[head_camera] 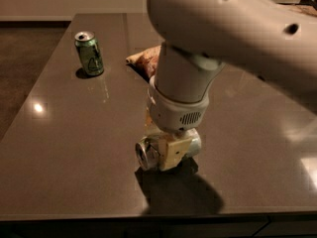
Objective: Place 7up can upright
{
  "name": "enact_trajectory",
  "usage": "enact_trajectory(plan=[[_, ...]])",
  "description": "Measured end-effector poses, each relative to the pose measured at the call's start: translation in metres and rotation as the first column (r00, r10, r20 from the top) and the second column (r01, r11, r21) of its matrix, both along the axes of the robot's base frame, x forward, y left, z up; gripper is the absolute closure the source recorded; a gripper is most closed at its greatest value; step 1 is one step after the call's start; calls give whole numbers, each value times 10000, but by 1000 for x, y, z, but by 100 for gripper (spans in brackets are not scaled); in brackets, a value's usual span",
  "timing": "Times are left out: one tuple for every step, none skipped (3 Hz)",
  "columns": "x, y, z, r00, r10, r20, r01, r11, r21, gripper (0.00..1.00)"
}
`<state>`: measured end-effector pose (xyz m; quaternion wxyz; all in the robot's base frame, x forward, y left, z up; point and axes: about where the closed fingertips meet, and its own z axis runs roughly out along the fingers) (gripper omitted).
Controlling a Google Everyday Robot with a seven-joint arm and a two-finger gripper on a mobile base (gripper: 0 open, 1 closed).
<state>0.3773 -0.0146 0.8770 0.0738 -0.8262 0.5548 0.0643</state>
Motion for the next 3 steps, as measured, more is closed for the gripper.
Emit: enact_trajectory(plan=[[14, -2, 25, 9923, -915, -832, 1032, 9834, 1490, 100], [23, -1, 39, 9679, -1683, -1869, 2185, 9306, 2936, 100], [31, 0, 47, 9302, -2306, -2856, 3361, 8478, 4102, 100]])
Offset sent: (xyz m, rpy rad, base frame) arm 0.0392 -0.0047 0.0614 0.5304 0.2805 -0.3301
